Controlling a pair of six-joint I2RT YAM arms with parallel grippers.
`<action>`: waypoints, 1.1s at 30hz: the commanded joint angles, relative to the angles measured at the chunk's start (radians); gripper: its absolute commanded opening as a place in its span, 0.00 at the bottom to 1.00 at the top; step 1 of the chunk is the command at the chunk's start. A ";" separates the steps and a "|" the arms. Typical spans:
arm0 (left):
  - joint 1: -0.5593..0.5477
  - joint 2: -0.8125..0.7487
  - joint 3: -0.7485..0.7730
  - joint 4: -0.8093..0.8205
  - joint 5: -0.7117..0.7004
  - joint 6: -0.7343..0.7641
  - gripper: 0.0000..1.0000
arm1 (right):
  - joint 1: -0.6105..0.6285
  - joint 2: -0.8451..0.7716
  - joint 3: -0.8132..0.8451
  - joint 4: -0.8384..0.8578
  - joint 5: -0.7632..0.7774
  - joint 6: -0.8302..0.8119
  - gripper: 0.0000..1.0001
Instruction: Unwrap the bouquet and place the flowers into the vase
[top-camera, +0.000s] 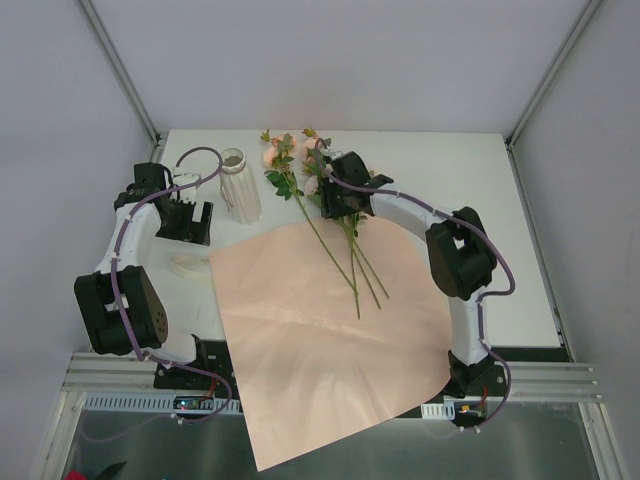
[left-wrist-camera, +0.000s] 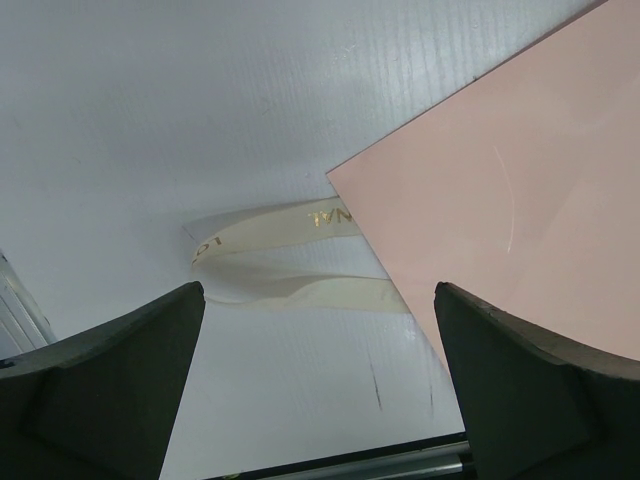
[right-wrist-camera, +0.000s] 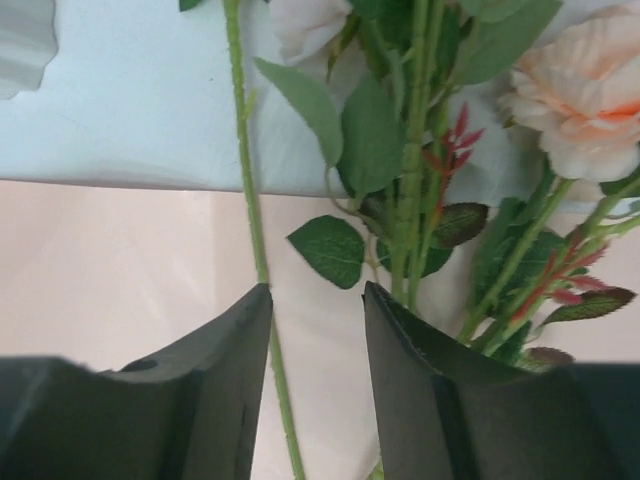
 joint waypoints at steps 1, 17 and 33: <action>0.008 -0.024 -0.004 0.001 0.020 0.016 0.99 | 0.065 -0.054 -0.001 0.028 -0.032 -0.062 0.49; 0.008 -0.037 0.000 0.000 0.010 0.030 0.99 | 0.088 0.253 0.371 -0.145 -0.027 -0.135 0.49; 0.008 -0.088 0.003 -0.016 0.060 0.040 0.99 | 0.096 0.369 0.510 -0.216 -0.033 -0.180 0.36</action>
